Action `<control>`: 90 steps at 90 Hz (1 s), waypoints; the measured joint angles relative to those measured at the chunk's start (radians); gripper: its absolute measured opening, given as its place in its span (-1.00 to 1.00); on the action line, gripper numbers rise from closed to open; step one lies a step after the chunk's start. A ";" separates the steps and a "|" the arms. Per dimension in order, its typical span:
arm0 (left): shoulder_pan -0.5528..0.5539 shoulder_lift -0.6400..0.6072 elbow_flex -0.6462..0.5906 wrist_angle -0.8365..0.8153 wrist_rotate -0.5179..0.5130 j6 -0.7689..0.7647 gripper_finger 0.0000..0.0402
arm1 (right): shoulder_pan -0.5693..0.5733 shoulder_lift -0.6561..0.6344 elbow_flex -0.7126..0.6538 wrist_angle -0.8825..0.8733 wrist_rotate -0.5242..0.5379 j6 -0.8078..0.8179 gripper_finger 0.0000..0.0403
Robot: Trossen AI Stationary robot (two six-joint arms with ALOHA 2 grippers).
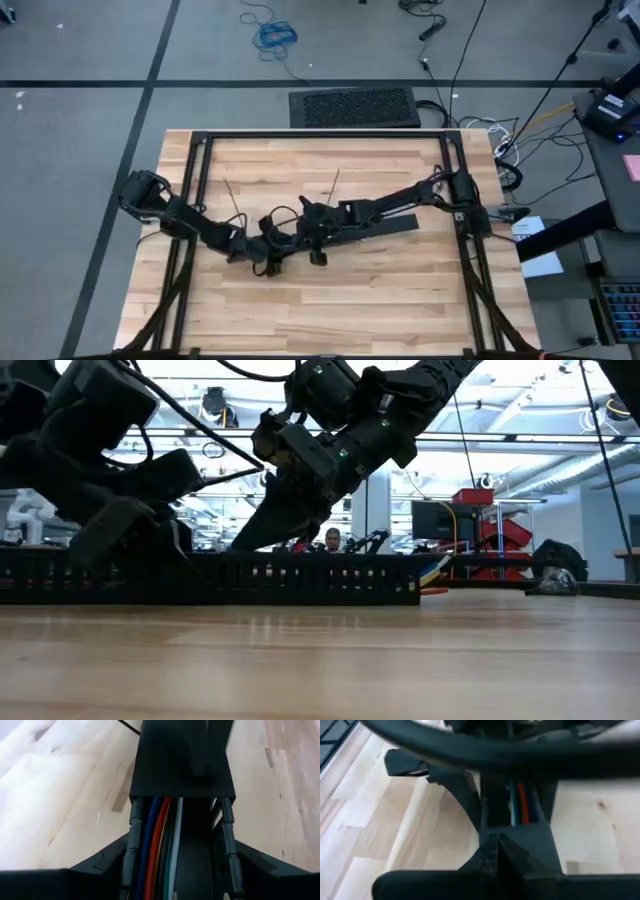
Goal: Ziptie cables
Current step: Close the black cable duct
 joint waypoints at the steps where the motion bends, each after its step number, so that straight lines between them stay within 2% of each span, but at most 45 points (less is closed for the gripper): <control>1: 0.002 0.000 0.002 0.000 0.001 0.001 0.23 | 0.000 0.000 0.000 0.006 0.000 -0.003 -1.00; 12: 0.012 0.000 0.011 0.007 0.008 0.014 0.23 | -0.001 -0.031 -0.002 0.016 0.008 -0.023 -1.00; 27: 0.024 0.001 0.014 0.011 0.009 0.009 0.23 | 0.011 -0.154 -0.003 -0.049 0.017 -0.061 -1.00; 43: 0.036 0.001 0.028 0.007 0.024 0.034 0.23 | 0.025 -0.255 0.002 -0.280 0.089 -0.095 -1.00; 55: 0.045 0.001 0.048 0.007 0.051 0.051 0.23 | 0.024 -0.249 0.000 -0.422 0.161 -0.091 -1.00; 63: 0.049 0.002 0.062 0.001 0.071 0.052 0.23 | 0.023 -0.216 0.001 -0.467 0.167 -0.086 -1.00; 78: 0.051 0.031 0.095 -0.007 0.083 0.078 0.23 | 0.023 -0.141 0.006 -0.389 0.143 -0.084 -1.00; 90: 0.066 0.094 0.138 -0.008 0.111 0.084 0.23 | 0.018 -0.097 0.005 -0.290 0.075 -0.085 -1.00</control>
